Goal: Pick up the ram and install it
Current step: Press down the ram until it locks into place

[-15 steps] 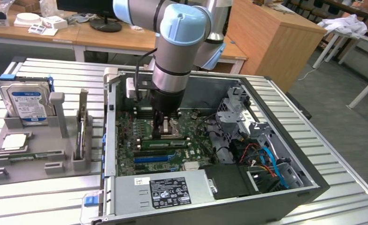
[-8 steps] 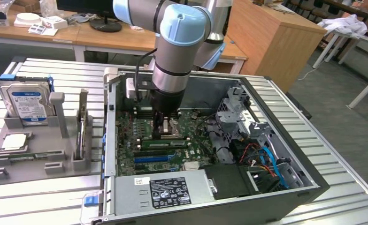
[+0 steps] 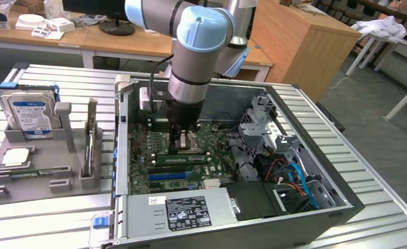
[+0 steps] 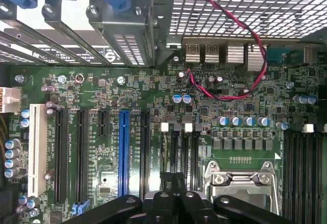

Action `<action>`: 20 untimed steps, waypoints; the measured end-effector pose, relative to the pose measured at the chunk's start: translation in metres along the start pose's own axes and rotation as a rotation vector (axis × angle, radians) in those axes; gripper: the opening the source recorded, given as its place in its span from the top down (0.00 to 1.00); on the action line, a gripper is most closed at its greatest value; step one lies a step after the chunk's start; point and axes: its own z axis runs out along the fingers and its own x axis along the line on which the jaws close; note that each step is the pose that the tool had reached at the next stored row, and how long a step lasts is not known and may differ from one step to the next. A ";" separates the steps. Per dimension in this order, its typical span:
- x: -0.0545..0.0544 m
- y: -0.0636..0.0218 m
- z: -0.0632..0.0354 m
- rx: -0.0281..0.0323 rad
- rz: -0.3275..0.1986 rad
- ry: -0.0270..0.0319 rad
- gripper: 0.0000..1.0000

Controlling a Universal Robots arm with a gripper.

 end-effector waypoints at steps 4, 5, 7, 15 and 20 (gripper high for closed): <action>0.000 0.0000 0.0010 0.0000 0.000 0.0000 0.89; 0.000 0.0000 0.0010 0.0000 0.000 0.0000 0.89; 0.000 0.0000 0.0011 0.0001 0.000 0.0000 0.89; 0.000 -0.0001 0.0032 0.0000 0.000 -0.0001 0.89; 0.000 -0.0001 0.0036 0.0001 0.000 0.0000 0.89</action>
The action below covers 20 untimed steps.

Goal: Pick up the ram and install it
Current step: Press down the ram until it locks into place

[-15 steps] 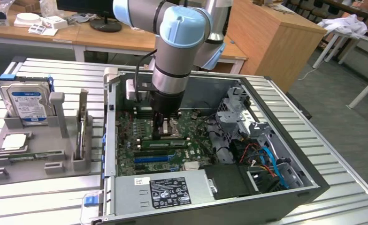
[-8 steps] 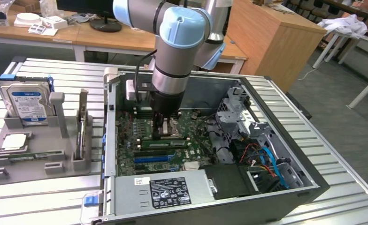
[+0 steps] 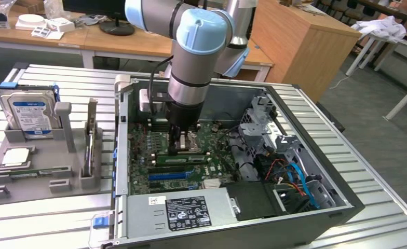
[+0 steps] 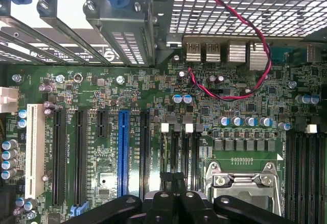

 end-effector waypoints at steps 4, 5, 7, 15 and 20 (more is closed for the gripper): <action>0.000 0.0000 0.0010 0.0000 0.000 0.0000 0.89; 0.000 0.0000 0.0014 0.0000 0.000 0.0000 0.89; 0.000 0.0000 0.0016 0.0000 0.000 0.0001 0.89; 0.000 0.0000 0.0022 0.0000 0.000 -0.0001 0.89; 0.000 0.0000 0.0026 0.0000 0.000 -0.0001 0.89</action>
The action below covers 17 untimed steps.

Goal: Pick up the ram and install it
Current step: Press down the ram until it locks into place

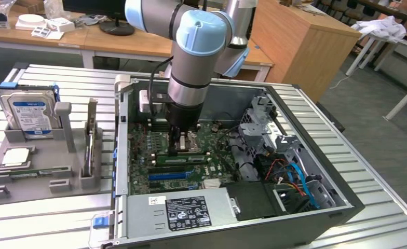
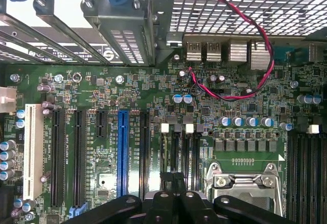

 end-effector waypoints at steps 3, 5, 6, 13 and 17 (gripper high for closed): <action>0.000 0.0000 0.0008 0.0000 0.000 -0.0003 0.89; 0.000 0.0000 0.0011 -0.0002 0.000 -0.0003 0.89; 0.000 0.0000 0.0011 -0.0002 0.000 -0.0002 0.89; 0.000 0.0000 0.0021 0.0000 0.000 -0.0004 0.89; 0.000 -0.0001 0.0022 -0.0001 0.000 -0.0004 0.89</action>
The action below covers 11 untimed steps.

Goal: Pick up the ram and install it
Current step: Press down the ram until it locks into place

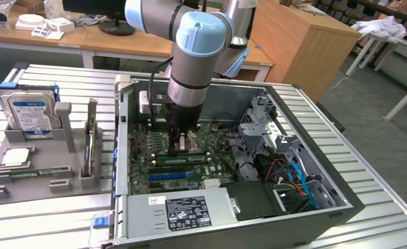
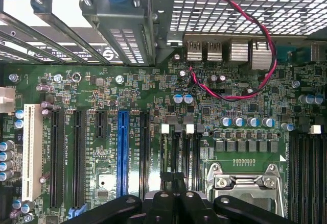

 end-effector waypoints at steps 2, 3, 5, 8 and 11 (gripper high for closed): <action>0.000 0.0000 0.0001 0.0001 0.000 -0.0002 0.89; 0.000 0.0000 0.0002 0.0001 0.000 -0.0001 0.89; 0.000 0.0000 0.0006 0.0002 0.000 -0.0003 0.89; 0.000 0.0000 0.0006 0.0002 0.000 -0.0001 0.89; 0.000 0.0000 0.0009 0.0001 0.000 -0.0001 0.89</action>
